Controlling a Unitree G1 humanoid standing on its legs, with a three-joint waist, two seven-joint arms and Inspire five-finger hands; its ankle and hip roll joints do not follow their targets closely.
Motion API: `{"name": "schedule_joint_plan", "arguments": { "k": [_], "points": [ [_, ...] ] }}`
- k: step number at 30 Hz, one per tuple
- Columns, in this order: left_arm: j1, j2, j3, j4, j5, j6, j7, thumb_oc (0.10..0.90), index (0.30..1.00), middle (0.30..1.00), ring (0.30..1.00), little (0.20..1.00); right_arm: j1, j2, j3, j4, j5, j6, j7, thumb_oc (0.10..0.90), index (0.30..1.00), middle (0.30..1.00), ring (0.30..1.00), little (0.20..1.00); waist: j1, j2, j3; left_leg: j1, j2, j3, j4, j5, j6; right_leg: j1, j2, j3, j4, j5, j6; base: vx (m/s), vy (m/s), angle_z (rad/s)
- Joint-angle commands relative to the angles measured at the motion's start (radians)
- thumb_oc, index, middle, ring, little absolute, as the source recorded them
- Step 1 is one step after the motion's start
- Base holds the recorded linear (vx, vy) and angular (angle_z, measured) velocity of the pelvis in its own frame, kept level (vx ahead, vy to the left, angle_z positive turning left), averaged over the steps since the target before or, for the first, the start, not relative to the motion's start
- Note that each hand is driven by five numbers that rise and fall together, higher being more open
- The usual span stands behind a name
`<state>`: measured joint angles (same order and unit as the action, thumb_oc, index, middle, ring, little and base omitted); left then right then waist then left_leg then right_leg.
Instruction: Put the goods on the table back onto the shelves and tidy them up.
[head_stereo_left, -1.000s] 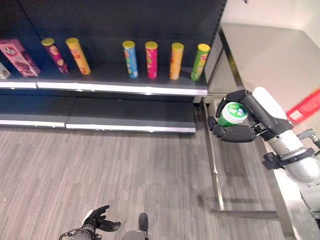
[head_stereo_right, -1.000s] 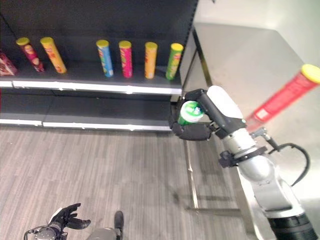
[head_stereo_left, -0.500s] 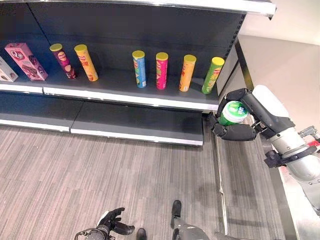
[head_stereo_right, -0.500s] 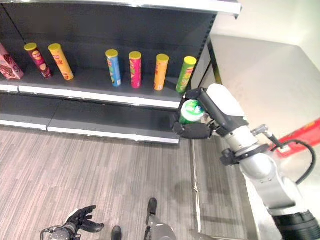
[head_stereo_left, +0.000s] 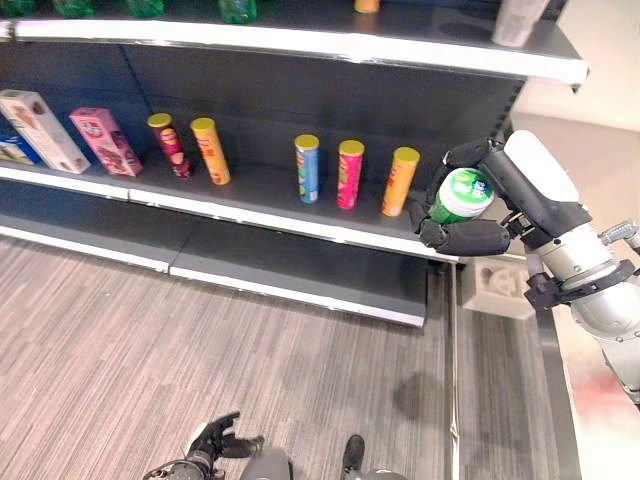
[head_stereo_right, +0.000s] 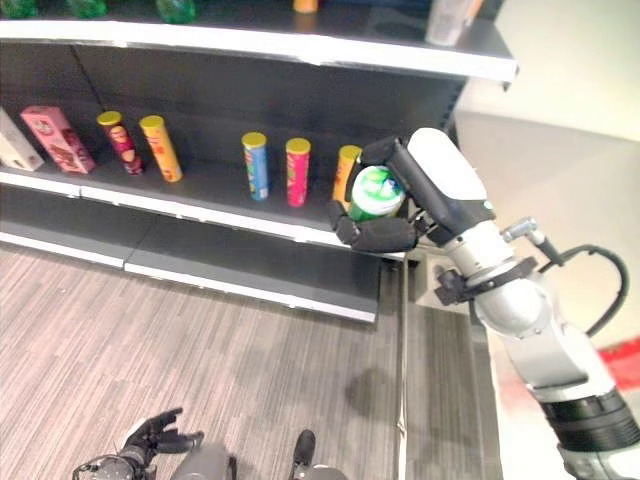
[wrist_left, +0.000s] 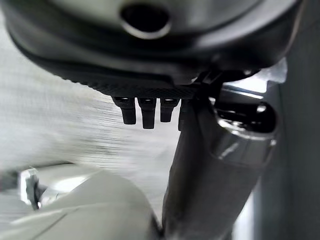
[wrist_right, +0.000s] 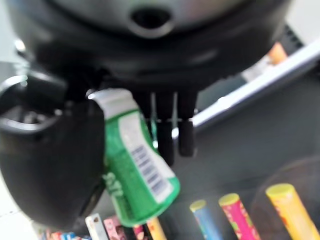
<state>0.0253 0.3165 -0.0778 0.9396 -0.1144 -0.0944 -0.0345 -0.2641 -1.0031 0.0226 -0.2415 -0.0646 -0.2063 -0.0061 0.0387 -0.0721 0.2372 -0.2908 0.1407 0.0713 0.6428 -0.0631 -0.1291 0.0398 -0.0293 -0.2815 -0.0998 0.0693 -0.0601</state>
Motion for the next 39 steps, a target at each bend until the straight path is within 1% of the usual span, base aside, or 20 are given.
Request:
{"name": "schedule_joint_plan", "arguments": {
  "k": [1,2,3,4,5,6,7,8,9,13,15,18,19,21,23,26,27,29,30,39],
  "points": [
    [0.05,0.035,-0.071,-0.009,0.042,-0.003,-0.009,0.8,0.9,0.9,0.9,0.9,-0.068,-0.018,-0.073,-0.043,0.043,-0.033,-0.073,0.4,0.3,0.3,0.3,0.3,0.001,-0.028,-0.043,0.191,0.001,0.031,-0.346,0.017,0.038,0.048,-0.055,0.055,0.013,-0.054,0.158,0.22,0.225,-0.22],
    [0.055,0.041,-0.079,-0.003,0.047,-0.007,-0.005,0.8,0.9,0.9,0.9,0.9,-0.082,-0.018,-0.069,-0.032,0.046,-0.038,-0.086,0.4,0.3,0.3,0.3,0.3,0.014,-0.012,-0.055,0.185,0.053,0.007,-0.548,0.127,0.013,0.06,-0.058,0.065,0.013,-0.076,0.168,0.23,0.244,-0.33],
    [0.054,0.041,-0.082,0.002,0.044,-0.006,-0.001,0.8,0.9,0.9,0.9,0.9,-0.088,-0.019,-0.068,-0.022,0.045,-0.038,-0.098,0.4,0.3,0.3,0.3,0.3,0.02,-0.006,-0.058,0.163,0.07,-0.009,-0.615,0.154,0.003,0.071,-0.062,0.071,0.013,-0.092,0.174,0.38,0.392,-0.36],
    [0.049,0.039,-0.081,0.013,0.041,-0.006,0.01,0.8,0.9,0.9,0.9,0.9,-0.085,-0.029,-0.079,-0.007,0.031,-0.033,-0.123,0.4,0.3,0.3,0.3,0.3,0.027,0.006,-0.067,0.146,0.08,-0.022,-0.714,0.192,-0.024,0.097,-0.068,0.077,0.013,-0.118,0.182,0.29,0.305,-0.39],
    [0.051,0.036,-0.081,0.014,0.038,-0.008,0.011,0.8,0.9,0.9,0.9,0.9,-0.079,-0.033,-0.084,-0.013,0.031,-0.032,-0.116,0.4,0.3,0.3,0.3,0.3,0.028,0.018,-0.078,0.157,0.074,-0.034,-0.73,0.167,-0.029,0.099,-0.069,0.087,0.013,-0.119,0.191,0.29,0.328,-0.57],
    [0.053,0.033,-0.082,0.022,0.047,-0.009,0.011,0.8,0.9,0.9,0.9,0.9,-0.074,-0.026,-0.095,-0.02,0.026,-0.033,-0.117,0.4,0.3,0.3,0.3,0.3,0.02,0.03,-0.092,0.172,0.069,-0.039,-0.73,0.175,-0.035,0.101,-0.074,0.09,0.013,-0.119,0.197,0.28,0.391,-0.74],
    [0.052,0.03,-0.084,0.036,0.07,-0.012,0.013,0.8,0.9,0.9,0.9,0.9,-0.063,-0.014,-0.119,-0.033,0.013,-0.028,-0.121,0.4,0.3,0.3,0.3,0.3,0.012,0.043,-0.117,0.202,0.046,-0.036,-0.73,0.177,-0.036,0.103,-0.101,0.1,0.013,-0.106,0.21,0.22,0.316,-0.65],
    [0.052,0.031,-0.084,0.037,0.07,-0.012,0.013,0.8,0.9,0.9,0.9,0.9,-0.061,-0.013,-0.121,-0.035,0.013,-0.028,-0.12,0.4,0.3,0.3,0.3,0.3,0.014,0.042,-0.117,0.203,0.045,-0.033,-0.73,0.176,-0.035,0.104,-0.103,0.102,0.013,-0.106,0.211,0.26,0.42,-0.41],
    [0.046,0.035,-0.085,0.048,0.079,-0.014,0.017,0.8,0.9,0.9,0.9,0.9,-0.064,0.0,-0.125,-0.04,0.008,-0.022,-0.123,0.4,0.3,0.3,0.3,0.3,0.012,0.042,-0.131,0.229,0.019,-0.02,-0.73,0.16,-0.021,0.103,-0.133,0.116,0.013,-0.096,0.224,0.19,0.307,-0.19],
    [0.035,0.047,-0.083,0.061,0.083,-0.015,0.026,0.8,0.9,0.9,0.9,0.9,-0.08,0.016,-0.123,-0.043,-0.002,-0.012,-0.127,0.4,0.3,0.3,0.3,0.3,0.018,0.028,-0.143,0.259,-0.029,0.002,-0.73,0.131,0.011,0.114,-0.184,0.14,0.015,-0.082,0.245,0.16,0.281,-0.18],
    [0.022,0.059,-0.075,0.069,0.085,-0.013,0.042,0.8,0.9,0.9,0.9,0.9,-0.105,0.038,-0.097,-0.034,-0.012,-0.013,-0.139,0.4,0.3,0.3,0.3,0.3,0.018,0.025,-0.139,0.286,-0.066,0.016,-0.73,0.1,0.053,0.078,-0.222,0.166,0.119,-0.075,0.251,0.1,0.26,0.17],
    [0.02,0.064,-0.07,0.069,0.082,-0.011,0.045,0.8,0.9,0.9,0.9,0.9,-0.126,0.044,-0.081,-0.027,-0.017,-0.014,-0.145,0.4,0.3,0.3,0.3,0.3,0.022,0.026,-0.13,0.298,-0.078,0.028,-0.73,0.09,0.07,0.043,-0.231,0.184,0.196,-0.069,0.253,0.03,0.184,0.01],
    [0.016,0.074,-0.066,0.063,0.072,-0.011,0.049,0.8,0.9,0.9,0.9,0.9,-0.173,0.045,-0.047,-0.028,-0.013,-0.013,-0.145,0.4,0.3,0.3,0.3,0.3,0.018,0.03,-0.094,0.334,-0.096,0.048,-0.73,0.076,0.096,-0.027,-0.249,0.193,0.346,0.03,0.248,0.0,0.218,-0.09],
    [0.015,0.081,-0.07,0.055,0.069,-0.008,0.049,0.8,0.9,0.9,0.9,0.9,-0.188,0.052,-0.031,-0.025,-0.001,-0.014,-0.148,0.4,0.3,0.3,0.3,0.3,0.018,0.039,-0.082,0.347,-0.09,0.058,-0.73,0.064,0.102,-0.069,-0.256,0.166,0.415,0.032,0.241,0.02,0.175,-0.25],
    [0.015,0.081,-0.073,0.054,0.065,-0.008,0.044,0.8,0.9,0.9,0.9,0.9,-0.208,0.05,-0.023,-0.019,0.013,-0.015,-0.147,0.4,0.3,0.3,0.3,0.3,0.014,0.037,-0.082,0.356,-0.091,0.059,-0.73,0.05,0.098,-0.089,-0.244,0.14,0.38,0.009,0.235,0.07,0.024,-0.27],
    [0.006,0.075,-0.081,0.05,0.054,-0.014,0.042,0.8,0.9,0.9,0.9,0.9,-0.266,0.032,-0.008,-0.022,0.046,-0.023,-0.154,0.4,0.3,0.3,0.3,0.3,0.007,0.026,-0.08,0.358,-0.097,0.051,-0.73,0.04,0.087,-0.11,-0.199,0.119,0.203,-0.004,0.238,0.08,-0.072,0.02],
    [0.007,0.076,-0.085,0.05,0.062,-0.015,0.039,0.8,0.9,0.9,0.9,0.9,-0.251,0.029,-0.022,-0.033,0.053,-0.031,-0.151,0.4,0.3,0.3,0.3,0.3,-0.001,0.023,-0.085,0.359,-0.1,0.043,-0.73,0.031,0.084,-0.088,-0.187,0.136,0.125,-0.004,0.241,0.1,-0.081,-0.1],
    [0.009,0.066,-0.08,0.062,0.062,-0.013,0.038,0.8,0.9,0.9,0.9,0.9,-0.258,0.018,-0.023,-0.048,0.063,-0.037,-0.141,0.4,0.3,0.3,0.3,0.3,0.001,0.007,-0.089,0.37,-0.102,0.039,-0.73,0.029,0.08,-0.061,-0.167,0.179,0.074,0.014,0.251,0.15,-0.115,0.26],
    [0.024,0.043,-0.075,0.064,0.059,-0.017,0.035,0.8,0.9,0.9,0.9,0.9,-0.255,0.028,-0.04,-0.095,0.13,-0.059,-0.121,0.4,0.3,0.3,0.3,0.3,0.004,-0.002,-0.12,0.373,-0.087,0.043,-0.73,0.027,0.072,-0.02,-0.163,0.166,0.013,0.029,0.253,0.15,-0.142,0.5],
    [0.053,0.004,-0.1,0.09,0.059,-0.01,0.029,0.8,0.9,0.9,0.9,0.9,-0.323,0.067,-0.002,-0.087,0.23,-0.073,-0.11,0.4,0.3,0.3,0.3,0.3,0.019,-0.003,-0.161,0.398,-0.058,0.032,-0.73,0.02,0.055,0.028,-0.146,0.142,0.013,-0.008,0.244,0.08,-0.067,0.02]
  ]
}}
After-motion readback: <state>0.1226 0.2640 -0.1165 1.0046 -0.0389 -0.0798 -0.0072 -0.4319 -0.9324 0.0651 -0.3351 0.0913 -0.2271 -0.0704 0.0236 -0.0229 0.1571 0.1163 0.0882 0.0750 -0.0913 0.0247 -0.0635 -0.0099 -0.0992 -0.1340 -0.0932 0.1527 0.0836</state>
